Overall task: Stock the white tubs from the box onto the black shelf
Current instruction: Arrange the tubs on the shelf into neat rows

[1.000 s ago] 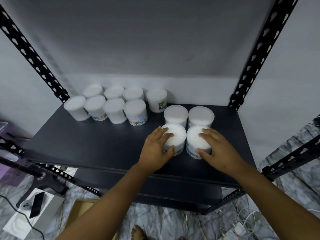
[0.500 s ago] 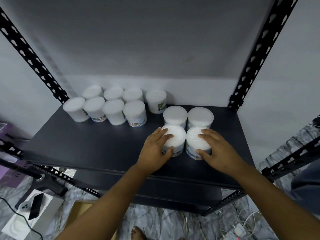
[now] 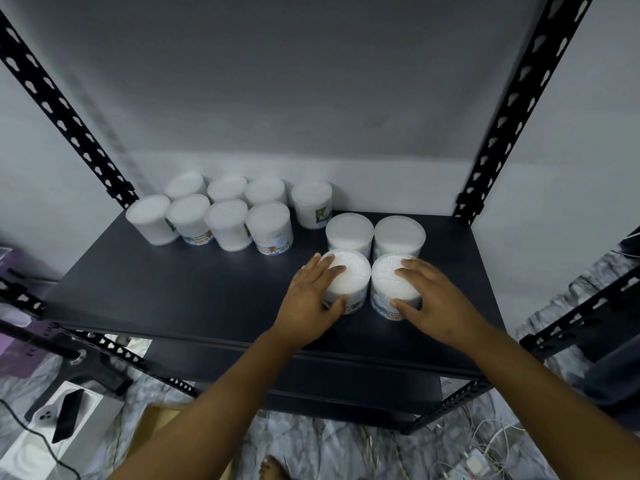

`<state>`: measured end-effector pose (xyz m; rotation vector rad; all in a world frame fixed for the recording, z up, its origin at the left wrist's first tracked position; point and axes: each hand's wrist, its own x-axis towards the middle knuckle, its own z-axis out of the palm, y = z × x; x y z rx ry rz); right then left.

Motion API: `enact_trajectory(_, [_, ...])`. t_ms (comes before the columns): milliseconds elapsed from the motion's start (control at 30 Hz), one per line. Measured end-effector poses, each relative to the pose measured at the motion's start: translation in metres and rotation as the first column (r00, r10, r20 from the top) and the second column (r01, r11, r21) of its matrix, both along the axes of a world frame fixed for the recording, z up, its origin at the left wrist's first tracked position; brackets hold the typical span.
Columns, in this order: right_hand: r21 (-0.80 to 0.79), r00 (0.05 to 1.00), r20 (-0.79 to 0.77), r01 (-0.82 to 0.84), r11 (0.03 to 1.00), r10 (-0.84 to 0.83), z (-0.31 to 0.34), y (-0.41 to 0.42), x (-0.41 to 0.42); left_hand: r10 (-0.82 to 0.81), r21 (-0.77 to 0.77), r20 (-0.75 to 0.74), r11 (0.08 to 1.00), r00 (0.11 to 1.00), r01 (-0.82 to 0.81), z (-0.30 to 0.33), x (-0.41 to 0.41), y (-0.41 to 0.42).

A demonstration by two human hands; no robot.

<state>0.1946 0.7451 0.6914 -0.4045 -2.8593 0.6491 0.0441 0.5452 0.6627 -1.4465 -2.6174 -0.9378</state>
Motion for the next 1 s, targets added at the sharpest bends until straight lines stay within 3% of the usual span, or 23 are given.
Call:
enact_trajectory(467, [0.06,0.998,-0.05,-0.035,0.998,0.038,0.023,-0.015,-0.019,0.074,-0.012,0.042,0.997,0.996,-0.074,0.012,-0.004,-0.009])
enact_trajectory(1000, [0.081,0.991,-0.037,-0.122,0.989,0.126,0.047,-0.09,-0.136,0.149,0.033,-0.002,0.988,0.989,-0.149,0.042,-0.089,-0.065])
